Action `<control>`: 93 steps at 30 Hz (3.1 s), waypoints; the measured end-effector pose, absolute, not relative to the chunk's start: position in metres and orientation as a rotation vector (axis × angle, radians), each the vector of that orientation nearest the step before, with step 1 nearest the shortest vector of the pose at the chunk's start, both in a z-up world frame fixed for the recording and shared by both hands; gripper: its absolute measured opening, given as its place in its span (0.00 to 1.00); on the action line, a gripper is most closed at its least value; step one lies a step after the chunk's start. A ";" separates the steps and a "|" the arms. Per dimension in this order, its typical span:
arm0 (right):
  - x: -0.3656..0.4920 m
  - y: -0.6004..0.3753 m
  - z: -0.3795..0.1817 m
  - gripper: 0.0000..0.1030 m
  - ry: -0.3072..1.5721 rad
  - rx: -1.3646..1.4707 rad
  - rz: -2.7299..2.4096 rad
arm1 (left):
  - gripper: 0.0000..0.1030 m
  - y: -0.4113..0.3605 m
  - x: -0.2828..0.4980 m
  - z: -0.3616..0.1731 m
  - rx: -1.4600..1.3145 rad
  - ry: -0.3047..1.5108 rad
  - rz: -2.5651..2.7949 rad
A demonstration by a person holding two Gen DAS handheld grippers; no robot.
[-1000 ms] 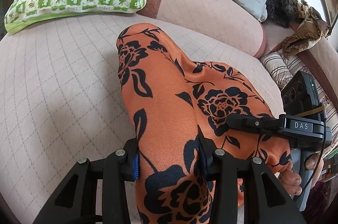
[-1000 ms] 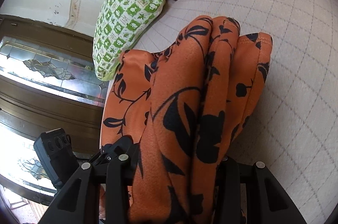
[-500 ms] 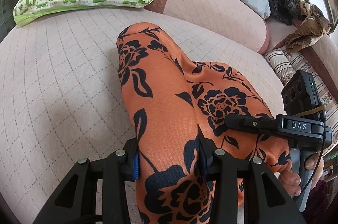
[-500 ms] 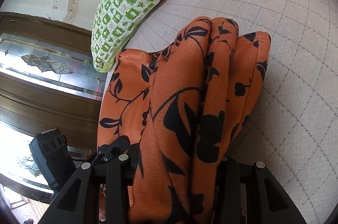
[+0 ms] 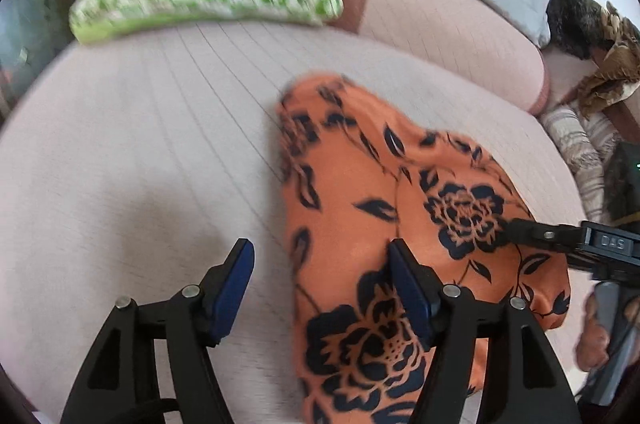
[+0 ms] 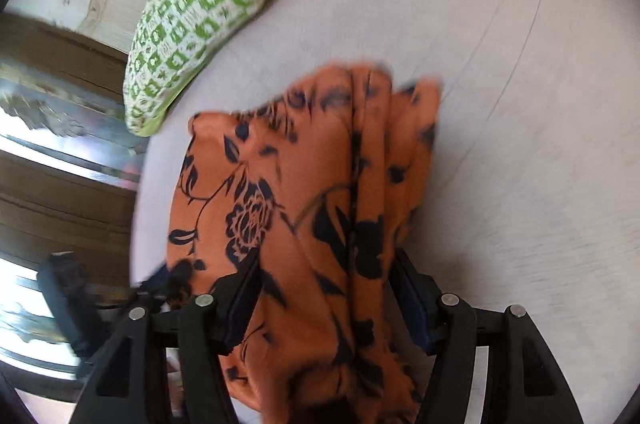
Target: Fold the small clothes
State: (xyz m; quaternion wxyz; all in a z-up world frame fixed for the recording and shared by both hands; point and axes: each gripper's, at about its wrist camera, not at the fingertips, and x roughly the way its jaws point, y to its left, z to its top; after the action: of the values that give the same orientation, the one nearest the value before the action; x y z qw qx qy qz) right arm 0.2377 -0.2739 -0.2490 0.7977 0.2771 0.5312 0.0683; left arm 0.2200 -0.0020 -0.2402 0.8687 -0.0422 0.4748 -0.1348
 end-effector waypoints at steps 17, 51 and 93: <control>0.192 -0.251 -0.228 0.42 1.010 0.439 0.010 | 0.72 0.004 0.167 -0.235 0.056 0.946 -0.049; 0.025 -0.178 -0.062 0.60 0.515 0.284 0.084 | 0.81 0.018 0.038 -0.056 0.109 0.594 0.033; 0.026 -0.147 -0.069 0.61 0.560 0.247 0.113 | 0.81 0.034 0.039 -0.062 0.062 0.608 0.013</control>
State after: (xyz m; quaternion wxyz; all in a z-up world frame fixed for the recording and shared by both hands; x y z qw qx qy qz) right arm 0.0261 -0.1467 -0.0694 0.9520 0.1215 0.2753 0.0557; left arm 0.0386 0.0339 -0.0621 0.9536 0.0306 0.2995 0.0064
